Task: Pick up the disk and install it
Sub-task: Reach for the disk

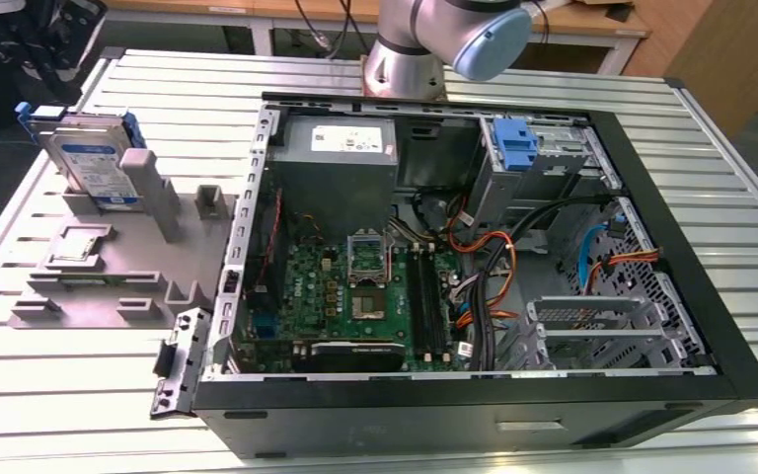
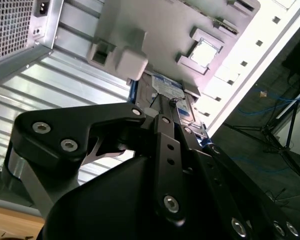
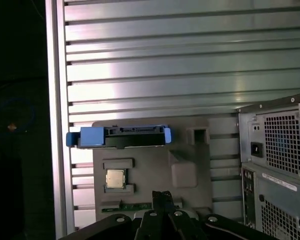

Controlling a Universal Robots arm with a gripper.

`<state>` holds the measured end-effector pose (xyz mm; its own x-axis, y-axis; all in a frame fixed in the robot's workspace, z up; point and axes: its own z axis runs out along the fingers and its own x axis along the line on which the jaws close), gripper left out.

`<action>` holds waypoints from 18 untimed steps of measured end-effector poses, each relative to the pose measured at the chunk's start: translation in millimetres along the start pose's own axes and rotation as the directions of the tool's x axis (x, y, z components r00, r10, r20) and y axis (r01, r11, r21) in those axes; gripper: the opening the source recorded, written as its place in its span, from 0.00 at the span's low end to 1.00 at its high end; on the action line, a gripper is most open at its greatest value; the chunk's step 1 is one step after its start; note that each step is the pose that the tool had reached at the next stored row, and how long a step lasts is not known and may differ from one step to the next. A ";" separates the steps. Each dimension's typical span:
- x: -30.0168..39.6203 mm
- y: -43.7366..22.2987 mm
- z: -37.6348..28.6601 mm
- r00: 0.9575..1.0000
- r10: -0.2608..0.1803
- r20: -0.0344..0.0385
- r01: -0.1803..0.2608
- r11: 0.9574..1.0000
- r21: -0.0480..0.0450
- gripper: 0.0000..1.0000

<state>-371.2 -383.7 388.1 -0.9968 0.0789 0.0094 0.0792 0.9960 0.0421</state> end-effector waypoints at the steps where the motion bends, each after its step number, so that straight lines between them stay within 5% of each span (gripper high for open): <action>1: 3.3 1.8 0.6 1.000 0.000 0.000 0.000 1.000 0.000 0.11; 8: 22.8 17.1 7.8 1.000 0.000 0.000 0.000 1.000 0.000 0.11; 18: 54.9 29.7 17.5 1.000 0.000 -0.002 0.000 1.000 0.000 0.11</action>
<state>-423.6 -349.0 372.4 -0.9968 0.0791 0.0110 0.0795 0.9960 0.0418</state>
